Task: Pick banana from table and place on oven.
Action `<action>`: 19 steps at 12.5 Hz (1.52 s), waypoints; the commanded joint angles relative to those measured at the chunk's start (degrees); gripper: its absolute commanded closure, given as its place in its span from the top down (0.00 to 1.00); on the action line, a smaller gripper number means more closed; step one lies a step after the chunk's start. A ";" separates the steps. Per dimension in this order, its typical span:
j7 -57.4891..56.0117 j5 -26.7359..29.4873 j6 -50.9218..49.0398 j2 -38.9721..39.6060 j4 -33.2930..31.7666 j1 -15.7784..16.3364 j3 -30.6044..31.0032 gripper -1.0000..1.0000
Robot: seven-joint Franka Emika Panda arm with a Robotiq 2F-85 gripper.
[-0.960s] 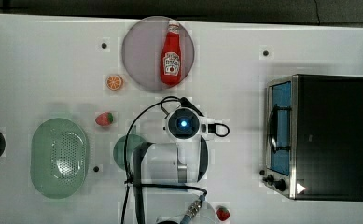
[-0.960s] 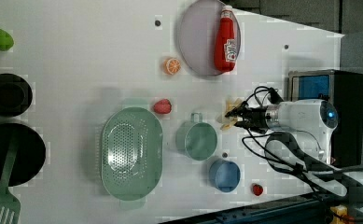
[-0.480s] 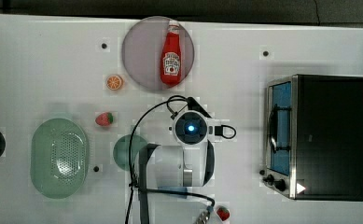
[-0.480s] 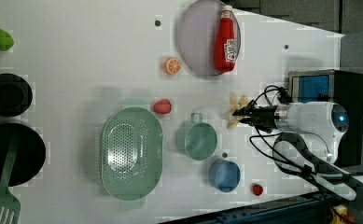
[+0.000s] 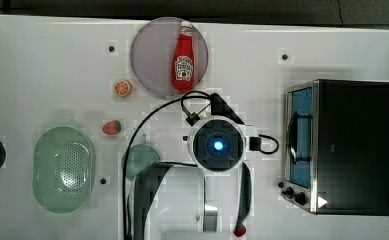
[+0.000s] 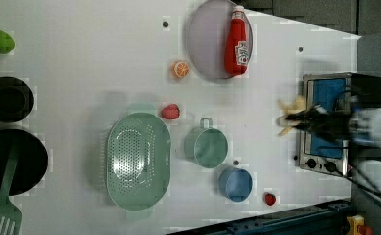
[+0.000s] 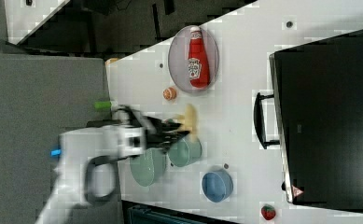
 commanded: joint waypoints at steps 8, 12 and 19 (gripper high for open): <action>0.42 -0.37 -28.49 -1.59 26.79 -0.60 -5.83 0.27; -9.14 -0.53 -27.94 1.99 27.86 -1.23 -14.40 0.27; -35.79 -1.31 -15.86 11.75 27.86 -1.89 -29.06 0.27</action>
